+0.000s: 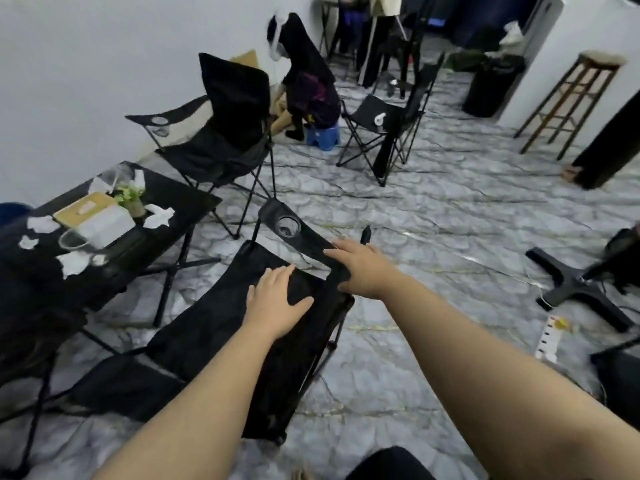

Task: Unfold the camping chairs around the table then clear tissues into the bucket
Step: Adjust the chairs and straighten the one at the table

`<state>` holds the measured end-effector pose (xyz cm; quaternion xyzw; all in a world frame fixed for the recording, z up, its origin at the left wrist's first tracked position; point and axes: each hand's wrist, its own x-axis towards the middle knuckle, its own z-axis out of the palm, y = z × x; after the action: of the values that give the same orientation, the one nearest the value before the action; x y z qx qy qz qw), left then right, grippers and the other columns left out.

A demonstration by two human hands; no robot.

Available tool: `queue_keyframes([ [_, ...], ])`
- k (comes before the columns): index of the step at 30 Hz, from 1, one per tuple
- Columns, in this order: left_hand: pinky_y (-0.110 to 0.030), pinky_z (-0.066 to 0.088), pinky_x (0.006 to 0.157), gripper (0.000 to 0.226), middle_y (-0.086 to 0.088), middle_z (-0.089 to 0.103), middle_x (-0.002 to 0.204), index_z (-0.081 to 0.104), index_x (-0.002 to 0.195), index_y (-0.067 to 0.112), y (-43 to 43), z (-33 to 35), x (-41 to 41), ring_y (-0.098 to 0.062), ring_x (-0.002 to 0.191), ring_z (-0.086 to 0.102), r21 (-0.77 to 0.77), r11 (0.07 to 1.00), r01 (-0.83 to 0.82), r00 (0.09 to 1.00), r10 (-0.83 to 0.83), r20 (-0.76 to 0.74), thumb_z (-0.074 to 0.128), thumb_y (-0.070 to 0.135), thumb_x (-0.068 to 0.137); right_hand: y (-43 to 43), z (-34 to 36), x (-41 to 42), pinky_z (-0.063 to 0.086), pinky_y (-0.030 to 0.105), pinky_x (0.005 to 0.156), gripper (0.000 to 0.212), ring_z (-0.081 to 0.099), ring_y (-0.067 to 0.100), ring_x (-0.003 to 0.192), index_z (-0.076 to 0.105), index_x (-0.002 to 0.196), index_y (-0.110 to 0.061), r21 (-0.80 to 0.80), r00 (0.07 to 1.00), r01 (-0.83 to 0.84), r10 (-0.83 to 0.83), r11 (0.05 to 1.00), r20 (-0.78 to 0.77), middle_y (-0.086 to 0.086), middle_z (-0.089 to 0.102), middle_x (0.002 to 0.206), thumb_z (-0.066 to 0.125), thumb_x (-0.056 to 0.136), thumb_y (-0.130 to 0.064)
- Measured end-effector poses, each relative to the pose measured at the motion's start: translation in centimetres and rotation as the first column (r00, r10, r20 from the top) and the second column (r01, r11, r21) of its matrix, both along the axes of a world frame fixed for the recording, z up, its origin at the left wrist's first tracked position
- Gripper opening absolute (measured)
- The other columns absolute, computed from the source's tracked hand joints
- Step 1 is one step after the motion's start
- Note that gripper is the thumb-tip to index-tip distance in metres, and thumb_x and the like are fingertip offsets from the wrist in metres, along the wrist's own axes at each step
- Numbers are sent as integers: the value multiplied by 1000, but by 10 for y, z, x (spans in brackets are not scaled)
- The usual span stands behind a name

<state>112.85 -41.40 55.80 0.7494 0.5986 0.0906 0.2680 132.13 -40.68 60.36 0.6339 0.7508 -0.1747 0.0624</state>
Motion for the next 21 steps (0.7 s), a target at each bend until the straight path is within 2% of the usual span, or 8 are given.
queue_keyframes([
  [3, -44, 19, 118, 74, 3, 24, 155, 26, 145, 27, 3, -1, -5, -17, 145, 13, -122, 989, -85, 991, 96, 90, 60, 49, 84, 33, -8, 9, 3, 47, 119, 74, 1, 18, 148, 22, 148, -30, -37, 978, -198, 200, 980, 63, -4, 7, 161, 62, 86, -28],
  [7, -29, 23, 113, 77, 7, 24, 153, 26, 144, 34, -9, 3, -19, -12, 141, 22, -311, 938, -156, 953, 226, 202, 66, 48, 80, 80, -17, 30, 2, 47, 118, 71, 3, 16, 148, 24, 147, -31, -96, 899, -417, 425, 904, 100, -5, 10, 160, 61, 87, -30],
  [10, -24, 28, 107, 82, 13, 26, 150, 26, 141, 44, -45, 3, -27, -6, 134, 28, -435, 862, -259, 917, 361, 169, 68, 57, 72, 106, -23, 55, 8, 45, 117, 69, 11, 16, 147, 27, 146, -33, -120, 828, -533, 546, 837, 128, -6, 16, 159, 62, 86, -32],
  [12, -23, 30, 104, 84, 15, 28, 148, 27, 140, 44, -76, 3, -26, -6, 133, 30, -458, 814, -357, 879, 459, 131, 69, 59, 69, 114, -30, 75, 12, 42, 115, 68, 19, 16, 144, 28, 145, -35, -145, 809, -558, 575, 817, 123, -8, 21, 157, 62, 86, -31],
  [15, -19, 33, 93, 80, 15, 33, 140, 28, 141, 37, -120, -2, -14, -5, 122, 37, -472, 712, -519, 771, 629, 100, 71, 47, 75, 124, -43, 100, 16, 37, 114, 63, 27, 15, 141, 31, 143, -37, -163, 783, -583, 604, 796, 147, -8, 28, 154, 59, 87, -31],
  [17, -14, 42, 82, 65, 16, 37, 134, 32, 136, 39, -142, -6, -2, -8, 108, 50, -441, 645, -624, 672, 731, 119, 68, 36, 82, 130, -49, 107, 20, 36, 112, 56, 32, 15, 139, 36, 141, -35, -124, 753, -629, 641, 768, 152, -9, 35, 151, 56, 89, -26],
  [19, -23, 49, 85, 48, 11, 47, 133, 40, 130, 36, -154, -14, 6, -11, 102, 56, -369, 579, -727, 570, 809, 144, 62, 23, 89, 132, -52, 108, 27, 34, 107, 48, 40, 18, 133, 45, 135, -30, -58, 770, -629, 631, 775, 90, -7, 44, 144, 53, 90, -16],
  [21, -33, 47, 87, 36, 2, 56, 126, 50, 125, 27, -157, -21, 15, -18, 104, 56, -294, 480, -827, 465, 877, 125, 58, 16, 91, 134, -58, 115, 36, 33, 100, 39, 49, 21, 122, 55, 125, -24, -5, 801, -598, 598, 801, 2, -1, 56, 132, 53, 89, -9],
])
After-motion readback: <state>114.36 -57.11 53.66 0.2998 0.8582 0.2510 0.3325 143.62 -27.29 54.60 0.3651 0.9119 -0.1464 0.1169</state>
